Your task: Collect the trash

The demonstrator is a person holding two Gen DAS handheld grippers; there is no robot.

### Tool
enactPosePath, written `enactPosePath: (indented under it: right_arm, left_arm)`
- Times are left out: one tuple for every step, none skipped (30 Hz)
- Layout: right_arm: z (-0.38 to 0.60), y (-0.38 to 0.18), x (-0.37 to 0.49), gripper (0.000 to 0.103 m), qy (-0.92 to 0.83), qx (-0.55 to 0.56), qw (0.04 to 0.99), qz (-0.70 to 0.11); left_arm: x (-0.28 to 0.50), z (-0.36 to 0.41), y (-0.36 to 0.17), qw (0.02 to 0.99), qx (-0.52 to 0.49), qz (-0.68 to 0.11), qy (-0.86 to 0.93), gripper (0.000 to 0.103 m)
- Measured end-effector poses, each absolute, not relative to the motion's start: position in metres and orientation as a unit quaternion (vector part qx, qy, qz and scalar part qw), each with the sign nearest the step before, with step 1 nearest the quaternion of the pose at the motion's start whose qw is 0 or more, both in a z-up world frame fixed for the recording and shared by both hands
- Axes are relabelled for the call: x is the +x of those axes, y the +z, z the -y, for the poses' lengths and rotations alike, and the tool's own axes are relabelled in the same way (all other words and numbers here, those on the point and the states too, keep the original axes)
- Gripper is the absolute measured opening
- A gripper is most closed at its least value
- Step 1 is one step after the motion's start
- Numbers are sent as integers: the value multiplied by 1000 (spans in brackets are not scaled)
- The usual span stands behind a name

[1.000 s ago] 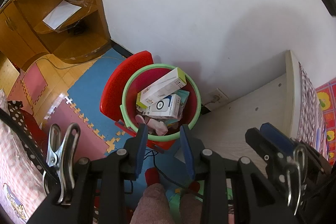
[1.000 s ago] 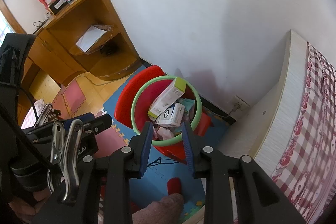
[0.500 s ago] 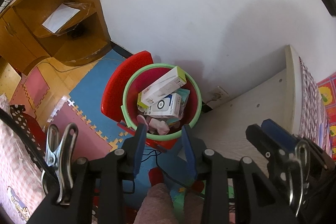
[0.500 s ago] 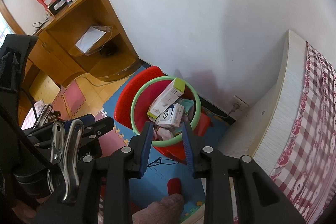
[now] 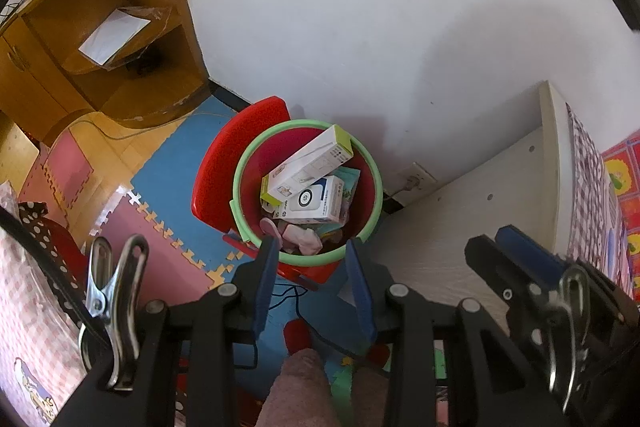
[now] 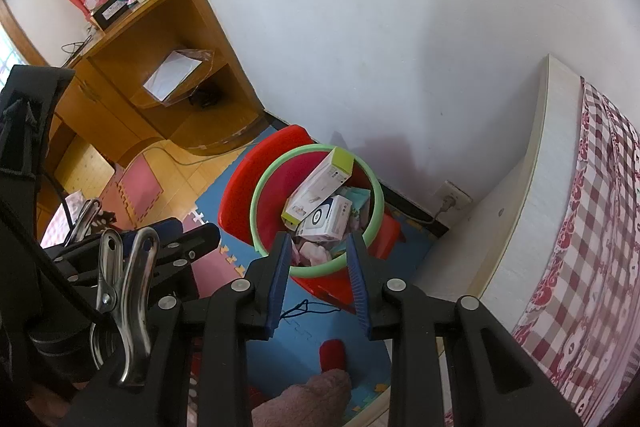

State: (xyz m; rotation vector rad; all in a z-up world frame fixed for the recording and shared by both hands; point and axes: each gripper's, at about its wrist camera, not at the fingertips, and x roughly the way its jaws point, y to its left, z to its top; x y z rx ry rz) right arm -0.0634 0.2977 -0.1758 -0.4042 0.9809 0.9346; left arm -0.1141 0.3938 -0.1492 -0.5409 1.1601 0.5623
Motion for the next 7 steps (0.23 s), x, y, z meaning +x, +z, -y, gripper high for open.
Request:
enactPosePath:
  right_arm:
    - [-297, -176, -63, 29, 429, -186, 761, -451]
    - [-298, -176, -63, 29, 430, -185, 760, -451]
    - [-297, -176, -63, 29, 429, -184, 760, -451]
    - [-297, -176, -63, 29, 429, -185, 761, -451]
    - [-298, -175, -62, 29, 428, -184, 761, -451]
    - [-297, -175, -61, 29, 428, -184, 762, -451]
    - [-297, -175, -61, 29, 428, -183, 762, -451]
  left_arm:
    - [-114, -394, -149, 766, -248, -534, 258, 36]
    - [-114, -393, -150, 766, -248, -534, 258, 36]
    - [-114, -393, -150, 766, -249, -534, 258, 36]
    - [-114, -393, -150, 765, -250, -534, 259, 36]
    - [-114, -392, -150, 765, -250, -534, 258, 36]
    - [-115, -392, -151, 765, -250, -535, 257, 36]
    - [-115, -393, -151, 765, -250, -535, 257, 36]
